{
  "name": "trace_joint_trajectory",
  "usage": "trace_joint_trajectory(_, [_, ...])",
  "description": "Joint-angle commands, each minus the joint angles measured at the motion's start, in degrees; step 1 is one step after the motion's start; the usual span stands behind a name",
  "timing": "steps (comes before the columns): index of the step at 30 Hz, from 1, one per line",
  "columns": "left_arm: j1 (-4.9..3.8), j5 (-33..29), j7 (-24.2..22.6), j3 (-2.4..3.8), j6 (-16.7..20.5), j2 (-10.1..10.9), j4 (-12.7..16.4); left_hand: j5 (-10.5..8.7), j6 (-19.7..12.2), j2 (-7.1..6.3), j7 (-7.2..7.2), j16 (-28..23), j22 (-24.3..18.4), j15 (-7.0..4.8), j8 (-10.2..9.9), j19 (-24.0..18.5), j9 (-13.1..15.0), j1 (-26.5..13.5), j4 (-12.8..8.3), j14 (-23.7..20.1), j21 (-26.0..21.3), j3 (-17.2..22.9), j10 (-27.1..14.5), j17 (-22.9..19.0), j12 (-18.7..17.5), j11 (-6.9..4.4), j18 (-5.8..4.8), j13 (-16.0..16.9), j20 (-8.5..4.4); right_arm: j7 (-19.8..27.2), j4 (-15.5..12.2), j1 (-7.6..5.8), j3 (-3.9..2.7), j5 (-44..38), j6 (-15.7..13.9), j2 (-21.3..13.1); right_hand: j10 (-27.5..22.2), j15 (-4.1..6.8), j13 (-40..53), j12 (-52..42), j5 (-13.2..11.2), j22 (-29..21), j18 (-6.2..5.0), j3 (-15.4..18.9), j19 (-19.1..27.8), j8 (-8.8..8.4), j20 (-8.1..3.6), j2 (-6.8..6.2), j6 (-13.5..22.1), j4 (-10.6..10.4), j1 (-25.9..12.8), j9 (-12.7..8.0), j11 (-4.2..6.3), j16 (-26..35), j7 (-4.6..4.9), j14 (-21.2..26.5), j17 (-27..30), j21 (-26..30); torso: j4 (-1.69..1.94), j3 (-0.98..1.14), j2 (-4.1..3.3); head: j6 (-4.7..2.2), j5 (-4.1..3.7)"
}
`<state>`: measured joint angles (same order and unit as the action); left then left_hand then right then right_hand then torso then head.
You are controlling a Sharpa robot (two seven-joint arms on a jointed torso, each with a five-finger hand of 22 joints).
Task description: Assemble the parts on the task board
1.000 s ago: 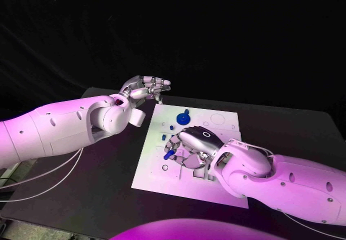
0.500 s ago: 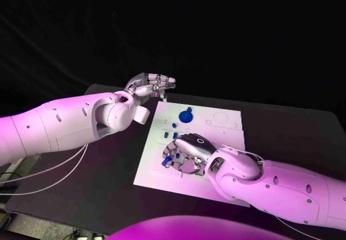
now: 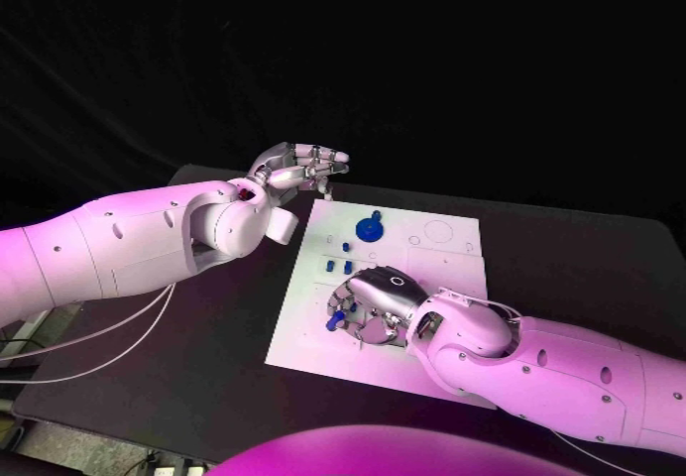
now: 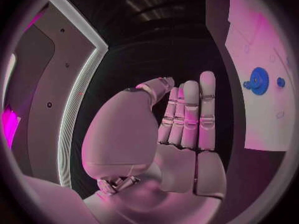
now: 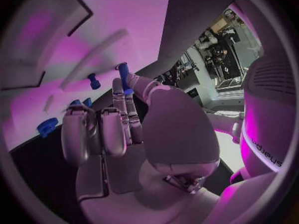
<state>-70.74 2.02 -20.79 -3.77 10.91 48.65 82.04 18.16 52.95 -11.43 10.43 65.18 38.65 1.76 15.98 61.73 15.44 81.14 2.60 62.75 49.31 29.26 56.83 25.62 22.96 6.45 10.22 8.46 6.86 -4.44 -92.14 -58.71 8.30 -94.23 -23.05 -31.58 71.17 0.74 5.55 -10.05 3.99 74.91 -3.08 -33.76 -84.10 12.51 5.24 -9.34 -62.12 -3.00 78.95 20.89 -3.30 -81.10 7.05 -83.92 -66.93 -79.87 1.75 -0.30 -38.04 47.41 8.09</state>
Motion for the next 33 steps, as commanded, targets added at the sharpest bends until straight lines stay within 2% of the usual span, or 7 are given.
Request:
trace_joint_trajectory(1, [-0.07, -0.3, -0.1, 0.04, -0.9, 0.0, 0.1, 0.28, -0.5, 0.51, -0.08, 0.2, -0.1, 0.10, 0.3, -0.5, 0.1, 0.0, -0.2, -0.3, -0.4, 0.1, -0.5, -0.1, 0.3, 0.11, 0.36, 0.1, -0.07, -1.6, 0.0, 0.08, 0.01, -3.3, 1.3, 0.0, 0.3, 0.43, 0.1, 0.0, 0.1, 11.2, 0.84, -0.2, -1.9, 0.41, -0.48, 0.00, -0.2, 0.2, -0.2, 0.6, 0.07, -0.2, 0.14, -2.0, 0.1, 0.1, 0.02, -0.02, -0.01, 0.06, 0.02])
trace_joint_trajectory(15, [-0.08, -0.3, 0.1, 0.04, -1.0, 0.2, 0.2, 0.27, -0.5, 0.51, -0.06, 0.2, -0.1, 0.12, 0.3, -0.5, 0.1, -0.1, -0.2, -0.3, -0.4, 0.1, -0.5, -0.1, 0.4, 0.12, 0.35, 0.1, -0.06, -3.2, -0.7, 0.10, 0.01, -6.4, 2.7, 0.5, 0.3, 0.41, 0.1, 0.1, 0.0, 11.1, 0.81, -0.3, -1.9, 0.42, -0.47, -0.23, -0.2, 0.3, -0.5, 0.7, 0.05, -0.2, 0.15, -2.0, 0.2, 0.3, 0.01, 0.00, 0.01, 0.16, 0.11])
trace_joint_trajectory(18, [-0.08, -0.4, 0.2, 0.04, -1.0, 0.2, 0.2, 0.27, -0.5, 0.51, -0.06, 0.2, -0.1, 0.12, 0.3, -0.5, 0.1, -0.1, -0.2, -0.3, -0.4, 0.1, -0.5, -0.1, 0.4, 0.12, 0.35, 0.1, -0.06, -3.1, -0.7, 0.10, 0.01, -6.6, 3.1, 0.8, 0.1, 0.30, 0.2, 0.5, -0.1, 11.1, 0.79, -0.3, -1.8, 0.21, -0.41, -0.73, 0.3, 0.4, -1.3, 0.7, -0.10, -0.1, 0.30, -2.0, 0.3, 0.4, 0.04, -0.01, -0.03, 0.15, 0.10])
trace_joint_trajectory(22, [-0.09, -0.4, 0.2, 0.04, -1.0, 0.2, 0.2, 0.27, -0.6, 0.52, -0.06, 0.2, -0.1, 0.12, 0.3, -0.5, 0.1, -0.1, -0.1, -0.3, -0.4, 0.1, -0.6, -0.1, 0.4, 0.12, 0.35, 0.1, -0.05, -3.2, -0.6, 0.11, 0.06, -6.5, 3.7, 1.3, -1.5, -0.38, 0.0, 2.0, 1.4, 10.9, 0.69, 0.3, -1.5, -0.90, 0.03, -2.51, 2.4, -0.3, -3.9, 0.4, -0.92, -0.1, 1.14, -1.9, 0.5, 1.0, 0.01, -0.03, 0.01, 0.13, 0.11])
trace_joint_trajectory(28, [-0.09, -0.4, 0.3, 0.04, -1.1, 0.2, 0.2, 0.27, -0.6, 0.52, -0.06, 0.2, -0.1, 0.13, 0.3, -0.5, 0.1, -0.2, -0.1, -0.3, -0.4, 0.1, -0.6, -0.1, 0.4, 0.12, 0.35, 0.1, -0.05, -3.7, -0.2, 0.12, 0.16, -6.6, 3.3, 1.6, -4.6, -1.24, -0.4, 3.8, 2.0, 10.3, 0.31, 1.3, -0.7, -2.47, 0.76, -4.11, 5.0, -0.9, -5.9, -0.1, -1.99, 0.1, 1.94, -1.7, 1.1, 3.0, 0.02, -0.03, 0.00, 0.17, 0.12])
trace_joint_trajectory(33, [-0.09, -0.4, 0.4, 0.04, -1.2, 0.2, 0.2, 0.27, -0.6, 0.52, -0.06, 0.2, -0.1, 0.13, 0.3, -0.5, 0.1, -0.2, -0.1, -0.3, -0.4, 0.1, -0.6, -0.1, 0.4, 0.12, 0.35, 0.1, -0.05, -3.8, -0.2, 0.14, 0.19, -6.6, 2.0, 1.5, -6.3, -1.53, -0.7, 4.3, 2.1, 9.8, 0.06, 1.8, -0.3, -3.15, 1.10, -4.47, 6.0, -0.8, -6.1, -0.3, -2.32, 0.3, 2.10, -1.5, 1.6, 4.2, -0.05, -0.02, 0.04, 0.17, 0.17])
